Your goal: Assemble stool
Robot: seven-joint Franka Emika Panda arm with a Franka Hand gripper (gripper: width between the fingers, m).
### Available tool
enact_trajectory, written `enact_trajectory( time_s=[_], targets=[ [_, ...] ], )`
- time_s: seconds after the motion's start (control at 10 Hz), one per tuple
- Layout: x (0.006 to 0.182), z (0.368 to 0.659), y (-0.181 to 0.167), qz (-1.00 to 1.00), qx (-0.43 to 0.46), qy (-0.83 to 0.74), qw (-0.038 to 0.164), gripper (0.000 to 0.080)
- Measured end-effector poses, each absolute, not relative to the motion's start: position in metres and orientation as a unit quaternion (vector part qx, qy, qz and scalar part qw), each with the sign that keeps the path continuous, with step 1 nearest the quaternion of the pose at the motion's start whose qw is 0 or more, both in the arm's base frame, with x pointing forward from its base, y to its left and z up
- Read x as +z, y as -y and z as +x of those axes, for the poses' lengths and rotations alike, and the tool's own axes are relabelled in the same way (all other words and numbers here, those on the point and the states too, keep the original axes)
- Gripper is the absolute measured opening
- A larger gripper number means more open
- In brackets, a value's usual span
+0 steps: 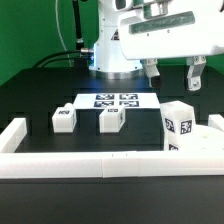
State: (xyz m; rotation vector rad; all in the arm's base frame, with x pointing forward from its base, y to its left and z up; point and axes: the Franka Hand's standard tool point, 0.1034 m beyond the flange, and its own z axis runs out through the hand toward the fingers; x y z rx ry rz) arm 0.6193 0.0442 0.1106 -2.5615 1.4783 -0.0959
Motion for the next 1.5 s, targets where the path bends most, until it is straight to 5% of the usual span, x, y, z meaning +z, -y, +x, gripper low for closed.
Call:
enact_trajectory(
  time_s=[0.7, 1.3, 1.5],
  targets=[
    [0.096, 0.587, 0.007, -0.946, -0.035, -0.311, 0.079, 0.0649],
    [0.091, 0.583, 0.015, -0.991, -0.047, -0.104, 0.067, 0.0649],
    [0.077, 0.571, 0.047, -0.996, -0.022, -0.059, 0.062, 0.0649]
  ],
)
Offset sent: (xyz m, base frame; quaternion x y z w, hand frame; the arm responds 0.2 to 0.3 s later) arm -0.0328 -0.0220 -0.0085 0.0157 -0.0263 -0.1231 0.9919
